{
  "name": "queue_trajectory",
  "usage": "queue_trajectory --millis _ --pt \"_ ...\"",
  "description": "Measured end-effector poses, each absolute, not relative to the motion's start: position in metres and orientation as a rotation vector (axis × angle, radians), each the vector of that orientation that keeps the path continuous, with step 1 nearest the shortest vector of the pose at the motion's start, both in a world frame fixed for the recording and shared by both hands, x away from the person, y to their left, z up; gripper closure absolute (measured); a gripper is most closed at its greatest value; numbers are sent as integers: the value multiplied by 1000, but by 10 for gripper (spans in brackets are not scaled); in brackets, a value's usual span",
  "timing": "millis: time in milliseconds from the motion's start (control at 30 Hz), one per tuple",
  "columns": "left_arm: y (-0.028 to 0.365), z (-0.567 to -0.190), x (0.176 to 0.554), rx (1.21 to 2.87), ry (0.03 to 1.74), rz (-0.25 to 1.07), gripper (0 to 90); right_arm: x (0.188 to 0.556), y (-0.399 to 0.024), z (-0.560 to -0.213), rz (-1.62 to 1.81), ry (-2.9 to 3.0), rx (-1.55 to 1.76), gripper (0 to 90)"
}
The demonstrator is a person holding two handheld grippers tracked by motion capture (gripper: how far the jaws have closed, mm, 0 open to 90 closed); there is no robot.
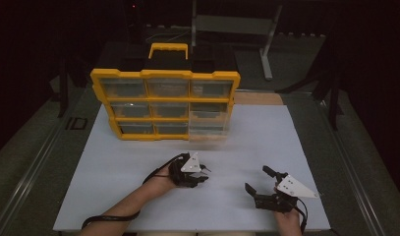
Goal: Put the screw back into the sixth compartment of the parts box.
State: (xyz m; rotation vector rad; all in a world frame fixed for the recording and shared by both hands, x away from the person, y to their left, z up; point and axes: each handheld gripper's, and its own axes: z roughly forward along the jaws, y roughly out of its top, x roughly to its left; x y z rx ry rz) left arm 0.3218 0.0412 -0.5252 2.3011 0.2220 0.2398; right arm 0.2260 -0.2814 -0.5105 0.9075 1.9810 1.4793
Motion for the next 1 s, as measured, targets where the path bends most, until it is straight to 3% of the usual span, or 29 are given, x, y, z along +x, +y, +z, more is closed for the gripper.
queue_trajectory --millis 333,633,867,1000 --pt "38 -531 330 2320 224 192 634 226 -282 -510 1479 1985 904 106" --pt "39 -532 336 2312 283 89 723 224 -282 -509 1514 1980 919 106" --pt "38 -530 337 2329 290 92 875 225 -282 -509 1517 1981 921 106" --pt "36 -528 336 2348 282 113 882 225 -282 -509 1516 1981 921 106"
